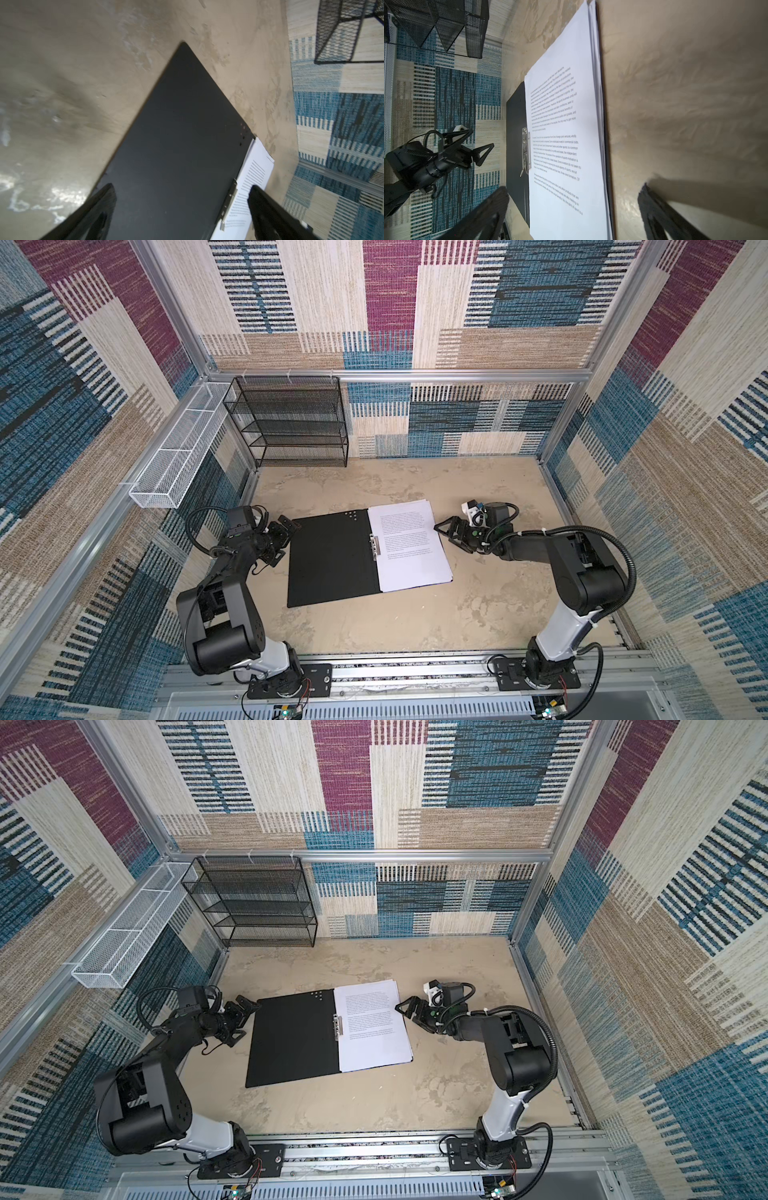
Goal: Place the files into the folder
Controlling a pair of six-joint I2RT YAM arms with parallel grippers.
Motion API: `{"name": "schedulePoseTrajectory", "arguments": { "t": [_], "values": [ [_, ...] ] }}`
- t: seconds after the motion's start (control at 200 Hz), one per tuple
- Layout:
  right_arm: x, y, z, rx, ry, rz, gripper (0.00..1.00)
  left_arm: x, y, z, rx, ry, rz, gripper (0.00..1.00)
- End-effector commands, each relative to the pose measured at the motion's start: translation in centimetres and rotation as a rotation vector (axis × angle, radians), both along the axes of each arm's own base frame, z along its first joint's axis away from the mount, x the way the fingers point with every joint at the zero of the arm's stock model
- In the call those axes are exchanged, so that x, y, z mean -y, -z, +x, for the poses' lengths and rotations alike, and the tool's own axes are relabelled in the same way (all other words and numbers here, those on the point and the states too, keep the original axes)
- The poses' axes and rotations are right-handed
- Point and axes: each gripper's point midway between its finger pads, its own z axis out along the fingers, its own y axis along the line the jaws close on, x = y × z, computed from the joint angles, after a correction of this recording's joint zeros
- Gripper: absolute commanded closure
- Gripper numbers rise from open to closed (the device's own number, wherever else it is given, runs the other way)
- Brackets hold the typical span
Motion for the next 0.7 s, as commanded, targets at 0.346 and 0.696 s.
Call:
{"name": "schedulePoseTrajectory", "arguments": {
  "t": [0.346, 0.696],
  "values": [
    [-1.4, 0.2, -0.5, -0.029, -0.054, 0.056, 0.0, -0.4, 5.5, -0.8, -0.048, -0.011, 0.085, 0.0],
    [-3.4, 1.6, -0.8, -0.066, -0.11, 0.069, 0.0, 3.2, 4.3, -1.7, 0.021, 0.06, -0.017, 0.0]
  ]
}}
